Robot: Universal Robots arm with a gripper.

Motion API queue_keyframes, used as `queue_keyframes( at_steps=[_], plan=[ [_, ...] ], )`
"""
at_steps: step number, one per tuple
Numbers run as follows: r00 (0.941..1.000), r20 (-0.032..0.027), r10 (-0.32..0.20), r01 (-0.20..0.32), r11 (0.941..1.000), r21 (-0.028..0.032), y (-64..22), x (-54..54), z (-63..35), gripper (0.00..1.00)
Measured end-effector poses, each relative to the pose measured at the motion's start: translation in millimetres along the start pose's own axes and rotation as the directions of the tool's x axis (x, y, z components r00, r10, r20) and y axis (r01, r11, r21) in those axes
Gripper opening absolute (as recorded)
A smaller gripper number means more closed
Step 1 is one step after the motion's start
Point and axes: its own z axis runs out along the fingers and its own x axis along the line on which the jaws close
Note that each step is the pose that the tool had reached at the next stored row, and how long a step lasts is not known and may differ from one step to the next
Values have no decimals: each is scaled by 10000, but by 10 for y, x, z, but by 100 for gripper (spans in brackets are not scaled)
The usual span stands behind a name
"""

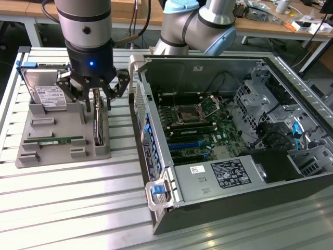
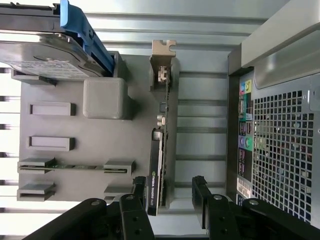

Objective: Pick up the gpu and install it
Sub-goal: 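Pick up the gpu and move the gpu toward the slot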

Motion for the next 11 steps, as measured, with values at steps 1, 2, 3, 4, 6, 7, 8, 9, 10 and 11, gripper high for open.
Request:
queue_keyframes(
  at_steps=[1,2,3,4,6,7,8,9,10,11],
  plan=[
    [10000,0,0,0,10000,0,0,0,4,50],
    [10000,0,0,0,10000,0,0,0,7,50],
    [10000,-1,-1,1,10000,0,-1,1,18,50],
    [10000,0,0,0,10000,0,-2,1,26,50],
    [10000,0,0,0,10000,0,-3,1,40,50],
    [10000,0,0,0,10000,0,-4,1,50,50],
    [10000,0,0,0,10000,0,-4,1,55,50],
    [10000,-1,0,0,10000,0,-5,2,65,50],
    [10000,0,0,0,10000,0,-5,2,72,50],
    [10000,-1,0,0,10000,0,-6,2,80,50]
  ],
)
